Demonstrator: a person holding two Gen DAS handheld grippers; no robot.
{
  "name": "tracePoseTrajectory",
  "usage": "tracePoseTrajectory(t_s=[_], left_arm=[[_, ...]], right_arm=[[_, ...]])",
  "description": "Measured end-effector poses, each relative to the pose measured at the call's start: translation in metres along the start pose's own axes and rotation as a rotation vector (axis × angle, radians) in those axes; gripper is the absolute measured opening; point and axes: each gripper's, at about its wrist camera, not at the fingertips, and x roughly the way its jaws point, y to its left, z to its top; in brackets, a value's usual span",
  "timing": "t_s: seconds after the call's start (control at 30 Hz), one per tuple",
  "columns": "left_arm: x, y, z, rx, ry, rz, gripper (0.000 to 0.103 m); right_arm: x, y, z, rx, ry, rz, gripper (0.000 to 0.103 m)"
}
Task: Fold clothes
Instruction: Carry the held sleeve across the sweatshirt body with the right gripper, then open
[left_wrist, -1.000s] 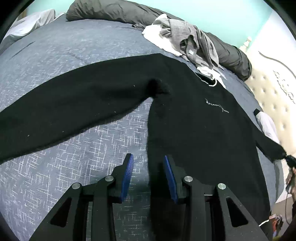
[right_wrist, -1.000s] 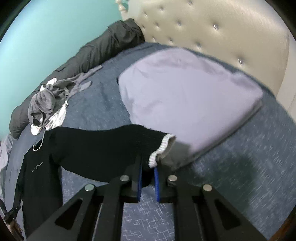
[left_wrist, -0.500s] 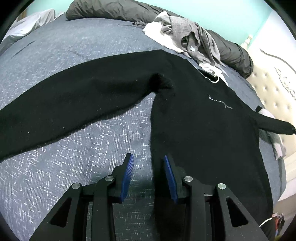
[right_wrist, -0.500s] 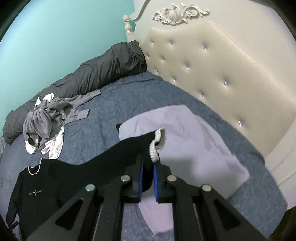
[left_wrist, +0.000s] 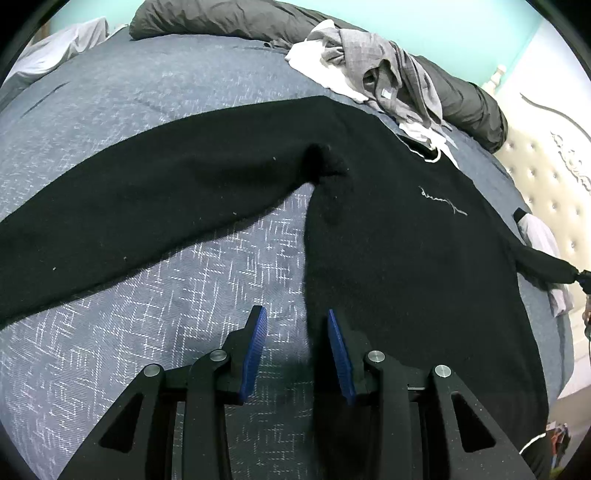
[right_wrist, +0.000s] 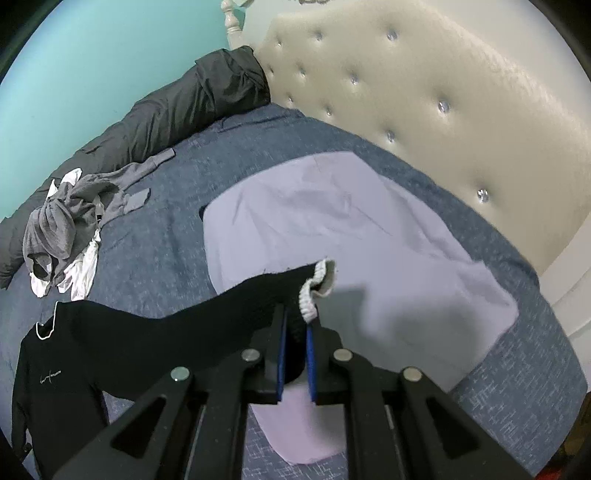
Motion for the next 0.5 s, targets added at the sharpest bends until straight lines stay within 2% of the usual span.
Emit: tracePoseTrajectory(t_s=[0.5], left_arm=[[-0.006, 0.005, -0.002, -0.002, -0.005, 0.018, 0.038]], right_arm=[[-0.027, 0.018, 0.006, -0.011, -0.033, 0.057, 0.008]])
